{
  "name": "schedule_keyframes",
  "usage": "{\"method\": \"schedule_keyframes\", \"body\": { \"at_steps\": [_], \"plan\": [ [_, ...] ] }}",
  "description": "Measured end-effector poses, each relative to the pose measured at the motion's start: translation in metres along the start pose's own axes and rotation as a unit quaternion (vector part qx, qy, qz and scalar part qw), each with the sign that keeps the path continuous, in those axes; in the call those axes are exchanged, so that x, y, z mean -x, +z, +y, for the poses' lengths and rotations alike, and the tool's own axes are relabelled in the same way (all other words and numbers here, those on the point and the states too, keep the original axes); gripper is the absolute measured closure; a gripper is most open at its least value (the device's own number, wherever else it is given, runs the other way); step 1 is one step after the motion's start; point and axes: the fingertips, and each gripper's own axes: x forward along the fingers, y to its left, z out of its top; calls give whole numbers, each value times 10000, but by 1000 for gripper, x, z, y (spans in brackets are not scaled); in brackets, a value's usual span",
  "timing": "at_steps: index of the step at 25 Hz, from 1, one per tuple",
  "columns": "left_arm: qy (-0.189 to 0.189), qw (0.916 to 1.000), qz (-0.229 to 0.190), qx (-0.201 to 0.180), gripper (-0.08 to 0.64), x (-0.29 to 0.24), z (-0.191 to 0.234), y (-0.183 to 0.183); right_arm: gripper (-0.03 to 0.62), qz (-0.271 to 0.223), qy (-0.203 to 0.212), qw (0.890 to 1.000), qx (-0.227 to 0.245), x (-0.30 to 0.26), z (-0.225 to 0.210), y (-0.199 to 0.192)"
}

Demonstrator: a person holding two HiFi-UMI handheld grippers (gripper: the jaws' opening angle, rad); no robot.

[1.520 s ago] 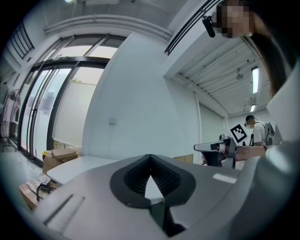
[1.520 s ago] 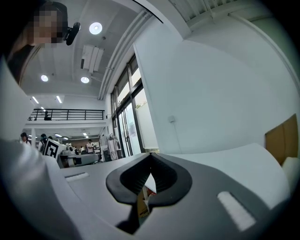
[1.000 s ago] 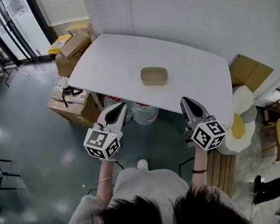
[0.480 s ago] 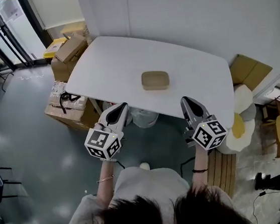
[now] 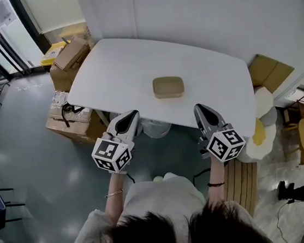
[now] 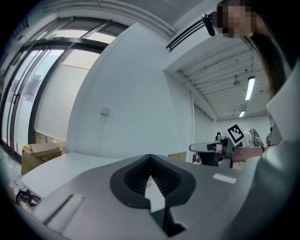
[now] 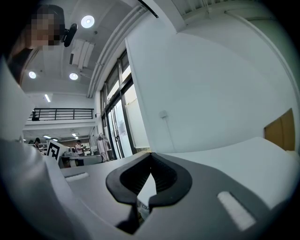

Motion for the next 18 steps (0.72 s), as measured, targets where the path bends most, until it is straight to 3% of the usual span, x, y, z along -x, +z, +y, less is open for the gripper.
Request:
{"method": "schedule_keyframes", "body": {
  "at_steps": [8,18],
  "plan": [
    [-69,9999,59,124,569,-14,3,-5,578,70,-130,9999,-30,-8,-12,1],
    [107,9998,54,179,569,-45,27,-4,578,138,-56,9999,-86,-44,-40,7]
  ]
}}
